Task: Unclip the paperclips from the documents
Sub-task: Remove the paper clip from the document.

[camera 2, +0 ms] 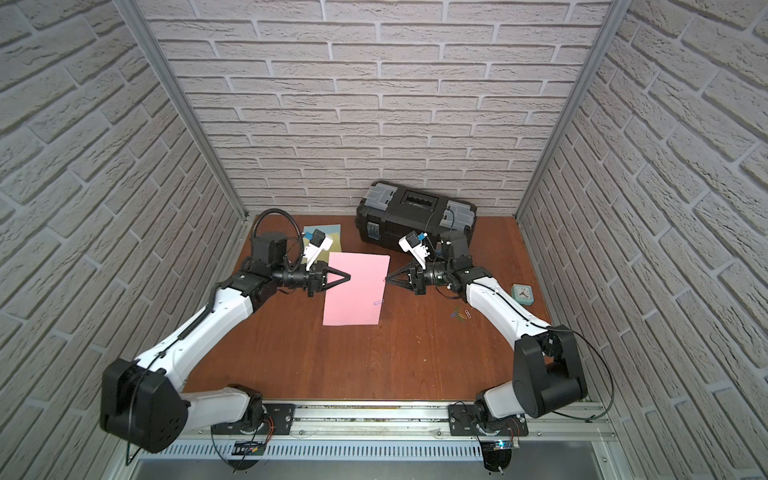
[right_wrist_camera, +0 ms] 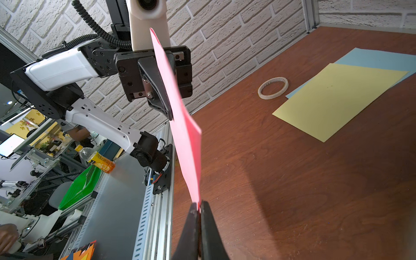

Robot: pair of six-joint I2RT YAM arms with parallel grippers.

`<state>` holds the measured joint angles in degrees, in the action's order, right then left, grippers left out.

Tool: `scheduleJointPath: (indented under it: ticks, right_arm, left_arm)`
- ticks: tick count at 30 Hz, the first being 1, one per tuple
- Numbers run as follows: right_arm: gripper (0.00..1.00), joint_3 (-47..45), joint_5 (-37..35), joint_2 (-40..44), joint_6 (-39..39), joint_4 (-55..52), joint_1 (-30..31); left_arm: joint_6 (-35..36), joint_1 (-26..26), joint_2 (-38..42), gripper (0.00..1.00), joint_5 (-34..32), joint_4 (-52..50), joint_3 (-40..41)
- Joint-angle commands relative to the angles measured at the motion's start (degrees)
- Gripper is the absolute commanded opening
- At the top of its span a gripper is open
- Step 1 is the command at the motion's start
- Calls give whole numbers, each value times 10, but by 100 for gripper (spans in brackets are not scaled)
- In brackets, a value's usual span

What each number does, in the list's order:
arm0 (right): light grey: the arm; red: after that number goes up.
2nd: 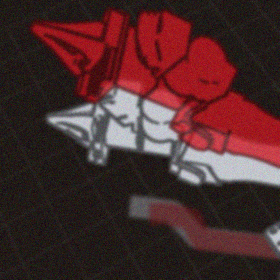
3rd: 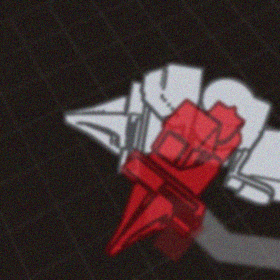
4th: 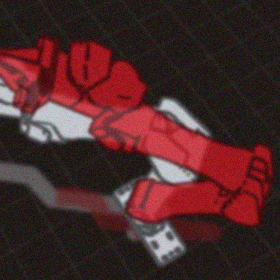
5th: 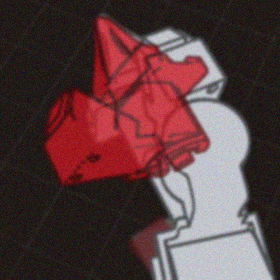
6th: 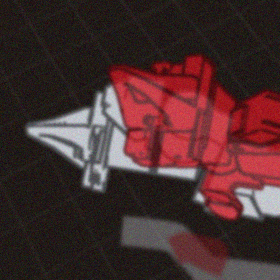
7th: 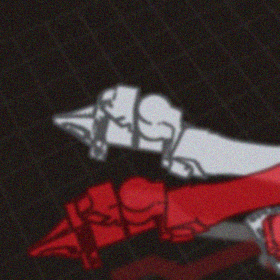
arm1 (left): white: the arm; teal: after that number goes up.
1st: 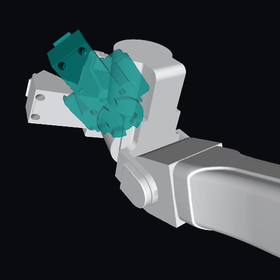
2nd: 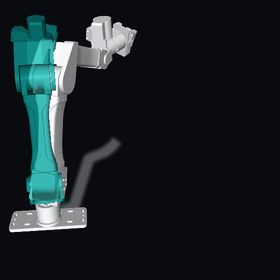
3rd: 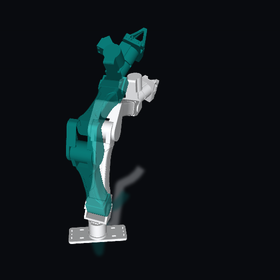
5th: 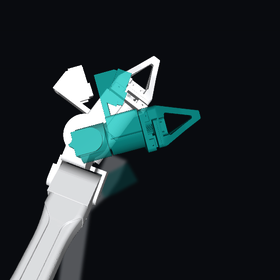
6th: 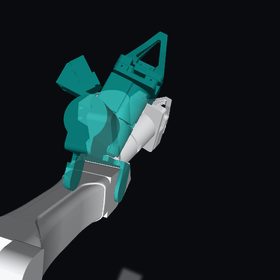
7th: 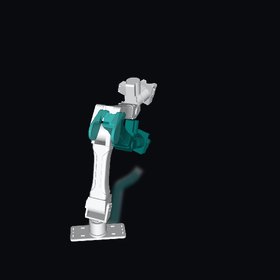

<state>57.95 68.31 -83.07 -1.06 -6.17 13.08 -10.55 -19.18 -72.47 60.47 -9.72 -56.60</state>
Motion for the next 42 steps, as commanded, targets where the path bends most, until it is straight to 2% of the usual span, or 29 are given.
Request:
scheduleJointPath:
  ticks: [1,7,15,20,26,31,42]
  right_arm:
    - [7,10,0,8,8,1,-3]
    - [7,6,-10,14,10,-8,-7]
    - [6,-29,-58,37,-6,-17,-28]
    - [3,-56,-158,46,-41,-37,-51]
    - [3,-116,-261,56,-116,-33,-111]
    - [3,-149,-344,58,-152,-71,-157]
    - [3,-170,-429,18,-184,-110,-203]
  left_arm:
    - [14,5,13,0,1,4,3]
    - [16,6,13,0,-1,0,1]
    - [17,6,11,0,-2,0,1]
    - [17,6,10,0,-2,1,-2]
    - [16,6,10,0,-2,2,-3]
    - [16,6,10,0,-2,3,-3]
    - [15,6,9,0,-2,5,-3]
